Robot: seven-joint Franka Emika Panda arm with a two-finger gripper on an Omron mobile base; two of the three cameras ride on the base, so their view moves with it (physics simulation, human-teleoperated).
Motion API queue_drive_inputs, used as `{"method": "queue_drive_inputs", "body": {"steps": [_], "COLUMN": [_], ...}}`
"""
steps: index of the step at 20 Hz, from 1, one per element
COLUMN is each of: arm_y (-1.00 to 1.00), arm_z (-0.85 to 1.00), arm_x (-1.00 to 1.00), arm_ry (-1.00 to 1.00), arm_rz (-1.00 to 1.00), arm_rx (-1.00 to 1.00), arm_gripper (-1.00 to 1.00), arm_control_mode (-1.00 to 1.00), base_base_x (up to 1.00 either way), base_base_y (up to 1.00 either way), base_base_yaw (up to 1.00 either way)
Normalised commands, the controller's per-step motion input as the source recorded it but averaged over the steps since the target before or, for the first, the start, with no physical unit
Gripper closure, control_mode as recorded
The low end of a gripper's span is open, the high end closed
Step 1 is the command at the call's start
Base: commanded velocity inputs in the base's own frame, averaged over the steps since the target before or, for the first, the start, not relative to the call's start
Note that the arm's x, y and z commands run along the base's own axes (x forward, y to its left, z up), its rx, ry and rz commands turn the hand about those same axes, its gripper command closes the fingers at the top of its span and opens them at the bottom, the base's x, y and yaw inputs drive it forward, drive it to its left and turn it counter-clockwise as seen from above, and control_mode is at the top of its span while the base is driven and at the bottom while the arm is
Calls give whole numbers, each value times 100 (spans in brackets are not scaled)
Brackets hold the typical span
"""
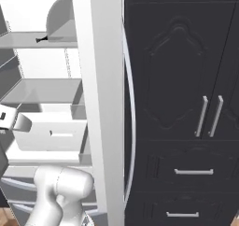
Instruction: Gather the squash and lime from the fridge and place them on a tray on the dining counter. Then gather the fish and steak from the fridge and place them on the other tray.
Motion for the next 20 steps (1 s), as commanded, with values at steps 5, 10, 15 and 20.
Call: {"method": "queue_drive_inputs", "body": {"steps": [5, 10, 15, 20], "arm_y": [0, 0, 0, 0], "arm_z": [0, 0, 0, 0], "arm_x": [0, 0, 0, 0], "arm_ry": [0, 0, 0, 0], "arm_rz": [0, 0, 0, 0], "arm_rx": [0, 0, 0, 0], "arm_gripper": [-100, -100, -100, -100], "arm_control_mode": [100, 100, 100, 100], "base_base_x": [55, 53, 13, 0], "base_base_y": [-1, 0, 4, 19], "base_base_yaw": [0, 0, 0, 0]}}
